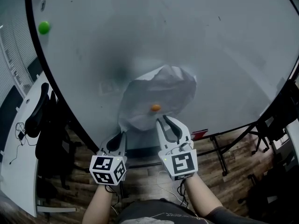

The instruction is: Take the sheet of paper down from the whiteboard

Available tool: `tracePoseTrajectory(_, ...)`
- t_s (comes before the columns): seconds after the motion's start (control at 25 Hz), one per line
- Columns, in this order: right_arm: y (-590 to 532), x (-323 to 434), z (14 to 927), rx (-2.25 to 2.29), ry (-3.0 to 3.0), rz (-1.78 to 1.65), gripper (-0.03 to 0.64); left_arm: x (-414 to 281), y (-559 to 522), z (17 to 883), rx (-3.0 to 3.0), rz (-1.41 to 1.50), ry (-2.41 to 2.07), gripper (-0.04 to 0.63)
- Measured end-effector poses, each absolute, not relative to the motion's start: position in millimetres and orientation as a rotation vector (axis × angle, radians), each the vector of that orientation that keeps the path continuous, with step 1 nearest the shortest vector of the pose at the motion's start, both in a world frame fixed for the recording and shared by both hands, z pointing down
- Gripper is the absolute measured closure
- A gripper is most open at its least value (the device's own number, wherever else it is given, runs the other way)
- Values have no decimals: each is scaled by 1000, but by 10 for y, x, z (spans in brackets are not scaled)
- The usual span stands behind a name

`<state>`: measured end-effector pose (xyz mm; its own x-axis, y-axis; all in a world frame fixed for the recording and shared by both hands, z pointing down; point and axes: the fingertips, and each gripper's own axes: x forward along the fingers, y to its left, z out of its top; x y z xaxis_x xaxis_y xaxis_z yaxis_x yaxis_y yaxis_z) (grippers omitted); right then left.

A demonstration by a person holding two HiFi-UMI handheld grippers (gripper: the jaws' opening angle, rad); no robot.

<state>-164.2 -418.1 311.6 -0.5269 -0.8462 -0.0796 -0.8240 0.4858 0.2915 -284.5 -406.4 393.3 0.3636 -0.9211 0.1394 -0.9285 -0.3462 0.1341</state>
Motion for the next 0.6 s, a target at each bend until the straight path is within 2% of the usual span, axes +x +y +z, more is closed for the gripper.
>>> tracePoseTrajectory(0.08, -4197, -1706, 3031, 1475, -2640, -499, 507, -2837, -4061, 3925, 2440, 61, -1663, 581)
tracePoseTrajectory(0.6, -4298, -1851, 2803, 1536, -2499, -722, 479, -2788, -3983, 3889, 2490, 75, -1624, 581)
